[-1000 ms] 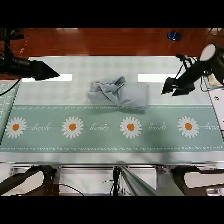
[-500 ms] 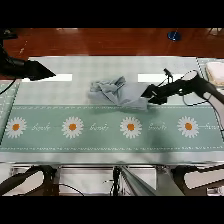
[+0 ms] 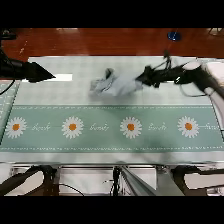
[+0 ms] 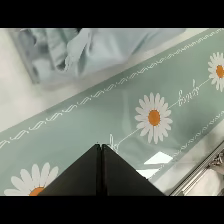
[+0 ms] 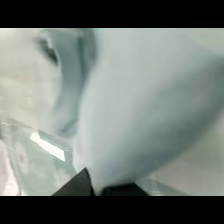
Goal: Fold the shirts.
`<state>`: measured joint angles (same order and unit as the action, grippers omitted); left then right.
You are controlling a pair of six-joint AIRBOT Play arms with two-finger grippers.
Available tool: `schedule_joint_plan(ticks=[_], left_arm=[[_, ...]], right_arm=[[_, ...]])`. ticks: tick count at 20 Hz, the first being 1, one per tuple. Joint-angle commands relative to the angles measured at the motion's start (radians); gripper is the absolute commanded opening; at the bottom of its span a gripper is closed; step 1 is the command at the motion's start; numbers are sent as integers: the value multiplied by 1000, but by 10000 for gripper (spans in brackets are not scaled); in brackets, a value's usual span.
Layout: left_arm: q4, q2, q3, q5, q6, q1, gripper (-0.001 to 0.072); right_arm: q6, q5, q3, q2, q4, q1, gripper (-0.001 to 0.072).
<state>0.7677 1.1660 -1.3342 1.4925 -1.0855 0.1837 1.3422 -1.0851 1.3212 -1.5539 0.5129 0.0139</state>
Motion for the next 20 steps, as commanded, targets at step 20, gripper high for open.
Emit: schedule_joint_plan(ticks=[20], left_arm=[[-7, -80, 0, 40, 31, 33, 31]], right_arm=[[477, -774, 260, 500, 615, -835, 20]])
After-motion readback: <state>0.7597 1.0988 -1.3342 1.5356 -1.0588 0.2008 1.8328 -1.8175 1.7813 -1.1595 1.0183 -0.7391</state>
